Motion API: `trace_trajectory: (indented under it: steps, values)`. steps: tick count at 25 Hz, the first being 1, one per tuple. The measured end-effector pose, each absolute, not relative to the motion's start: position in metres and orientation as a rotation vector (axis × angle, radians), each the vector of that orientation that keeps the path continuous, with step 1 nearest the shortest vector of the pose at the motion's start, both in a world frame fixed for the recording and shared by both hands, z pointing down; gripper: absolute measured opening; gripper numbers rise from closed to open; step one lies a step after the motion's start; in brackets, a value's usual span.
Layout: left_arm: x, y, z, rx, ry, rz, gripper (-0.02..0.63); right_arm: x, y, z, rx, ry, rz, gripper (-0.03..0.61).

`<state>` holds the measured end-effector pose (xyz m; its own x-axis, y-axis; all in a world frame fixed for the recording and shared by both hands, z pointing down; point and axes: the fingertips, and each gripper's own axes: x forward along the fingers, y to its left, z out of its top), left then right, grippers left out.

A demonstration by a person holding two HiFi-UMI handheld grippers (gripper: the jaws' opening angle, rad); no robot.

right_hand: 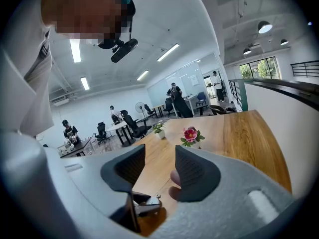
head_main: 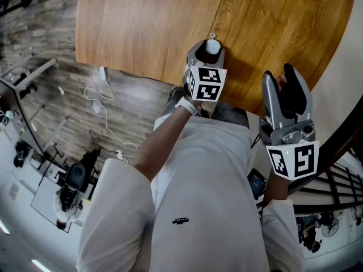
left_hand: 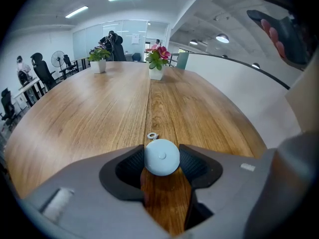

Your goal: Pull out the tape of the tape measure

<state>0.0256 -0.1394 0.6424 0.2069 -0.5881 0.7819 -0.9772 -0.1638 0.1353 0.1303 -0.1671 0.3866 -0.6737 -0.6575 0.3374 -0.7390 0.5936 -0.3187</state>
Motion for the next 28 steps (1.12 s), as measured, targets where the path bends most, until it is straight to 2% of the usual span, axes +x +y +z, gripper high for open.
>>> trace_trajectory:
  steps: [14, 28]
  values:
    - [0.017, -0.123, 0.6, 1.975, -1.35, 0.648, 0.241, 0.125, -0.143, 0.365, 1.255, -2.653, 0.587, 0.181]
    - [-0.002, -0.119, 0.523, 2.134, -1.326, 0.563, 0.239, 0.123, -0.119, 0.322, 1.353, -2.658, 0.471, 0.178]
